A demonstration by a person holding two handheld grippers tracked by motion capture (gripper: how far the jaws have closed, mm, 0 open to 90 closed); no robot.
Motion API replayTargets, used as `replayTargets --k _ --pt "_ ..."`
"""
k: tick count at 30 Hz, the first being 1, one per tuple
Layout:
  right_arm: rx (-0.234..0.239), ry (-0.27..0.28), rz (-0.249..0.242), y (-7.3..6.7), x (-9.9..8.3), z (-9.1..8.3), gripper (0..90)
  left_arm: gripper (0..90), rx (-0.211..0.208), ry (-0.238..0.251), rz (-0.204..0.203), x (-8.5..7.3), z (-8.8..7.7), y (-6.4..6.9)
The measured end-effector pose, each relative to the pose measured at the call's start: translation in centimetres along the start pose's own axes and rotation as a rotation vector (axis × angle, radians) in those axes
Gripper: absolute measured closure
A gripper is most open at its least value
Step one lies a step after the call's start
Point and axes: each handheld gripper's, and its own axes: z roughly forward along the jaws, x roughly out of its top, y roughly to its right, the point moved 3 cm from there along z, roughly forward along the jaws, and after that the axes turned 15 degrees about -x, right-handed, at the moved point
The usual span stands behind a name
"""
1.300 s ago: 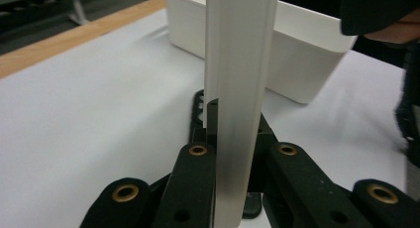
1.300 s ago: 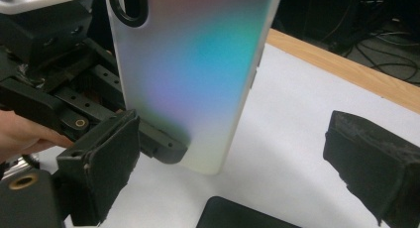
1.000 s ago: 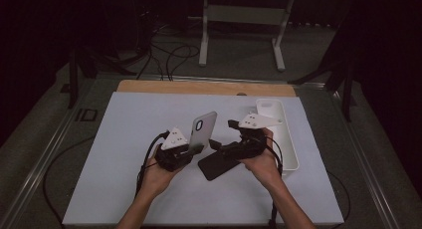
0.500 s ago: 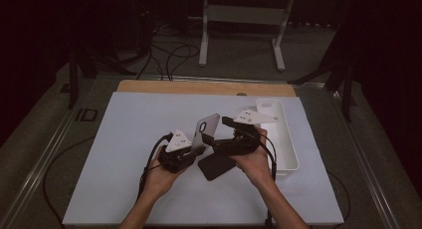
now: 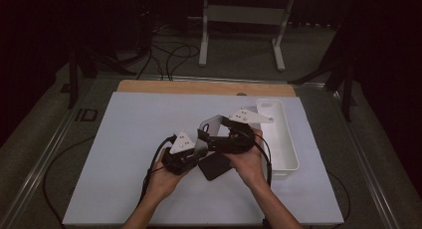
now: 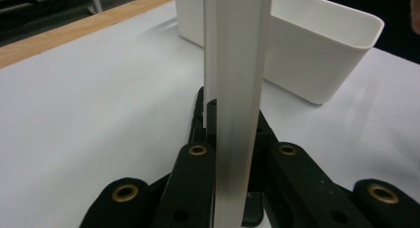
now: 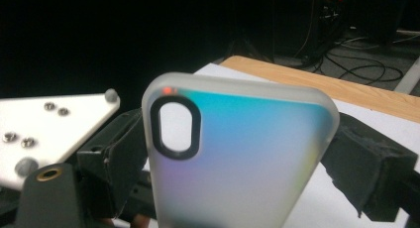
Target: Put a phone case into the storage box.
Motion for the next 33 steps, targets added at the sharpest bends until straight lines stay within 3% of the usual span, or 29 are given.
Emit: replayTargets --k 4,11,15,22,26,28,33 --pt "-0.001 0.017 0.023 0.0 0.0 0.1 16.1 85.6 -0.011 -0.006 0.005 0.0 0.5 0.5" --pt "-0.012 0.023 -0.011 -0.3 -0.2 0.0 16.9 84.4 -0.018 -0.007 0.001 0.0 0.8 0.6" --pt "-0.006 0.016 -0.020 -0.4 -0.3 0.0 17.0 77.5 -0.025 -0.007 0.009 0.1 0.7 0.6" --pt "-0.009 0.017 -0.019 -0.3 -0.3 0.1 17.0 47.9 -0.006 0.015 0.009 0.2 0.2 0.4" --pt "-0.016 0.017 -0.017 0.0 -0.3 0.0 17.0 25.3 0.032 0.031 0.024 0.3 -0.3 0.4" --pt "-0.019 0.015 -0.020 0.1 -0.3 0.0 17.0 15.4 0.072 0.046 0.036 0.4 -0.6 0.4" --pt "-0.024 0.014 -0.025 0.2 -0.3 0.0 17.0 2.7 0.095 0.061 0.027 0.5 -1.2 0.0"
